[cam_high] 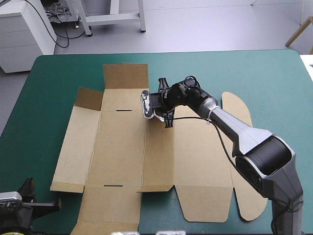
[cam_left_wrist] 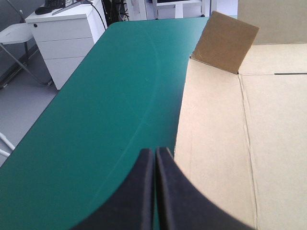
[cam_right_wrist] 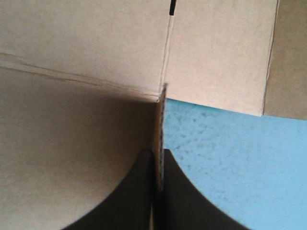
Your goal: Fold the box
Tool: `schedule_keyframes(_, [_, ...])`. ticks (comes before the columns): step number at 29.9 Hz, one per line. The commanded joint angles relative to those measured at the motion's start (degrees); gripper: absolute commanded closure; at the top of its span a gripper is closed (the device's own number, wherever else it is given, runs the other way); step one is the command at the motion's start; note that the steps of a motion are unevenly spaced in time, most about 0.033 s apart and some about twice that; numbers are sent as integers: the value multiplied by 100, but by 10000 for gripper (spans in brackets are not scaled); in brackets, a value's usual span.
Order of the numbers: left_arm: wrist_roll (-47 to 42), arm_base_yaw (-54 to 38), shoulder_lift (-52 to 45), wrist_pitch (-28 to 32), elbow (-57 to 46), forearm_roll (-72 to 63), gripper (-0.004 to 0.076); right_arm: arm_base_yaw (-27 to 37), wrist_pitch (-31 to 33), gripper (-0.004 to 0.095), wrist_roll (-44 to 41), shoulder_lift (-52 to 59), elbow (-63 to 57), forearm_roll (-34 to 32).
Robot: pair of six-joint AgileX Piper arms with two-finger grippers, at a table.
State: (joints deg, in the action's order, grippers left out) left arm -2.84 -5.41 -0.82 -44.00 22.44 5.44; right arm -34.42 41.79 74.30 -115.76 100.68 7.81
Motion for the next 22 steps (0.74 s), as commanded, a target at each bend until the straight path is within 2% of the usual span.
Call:
schedule_keyframes(1, [-42, 26, -103, 442, 120, -1, 734, 1, -478, 927, 84, 270, 211, 88])
schedule_keyframes(5, [-42, 26, -103, 534, 74, -1, 734, 1, -502, 906, 84, 204, 211, 333])
schedule_keyframes(7, [-42, 26, -103, 596, 39, 11, 734, 1, -541, 856, 84, 190, 211, 454])
schedule_keyframes(10, [-42, 26, -103, 596, 39, 11, 734, 1, -541, 707, 84, 190, 243, 548])
schedule_keyframes(14, [-42, 26, -103, 596, 39, 11, 734, 1, -541, 377, -152, 315, 409, 677])
schedule_keyframes(16, [-42, 26, -103, 596, 39, 11, 734, 1, -455, 233, -562, 452, 532, 679])
schedule_keyframes(18, [-42, 26, -103, 596, 39, 11, 734, 1, -350, 161, -1268, 642, 610, 679])
schedule_keyframes(22, [-42, 26, -103, 596, 39, 11, 734, 1, -82, 170, -2575, 1036, 635, 578])
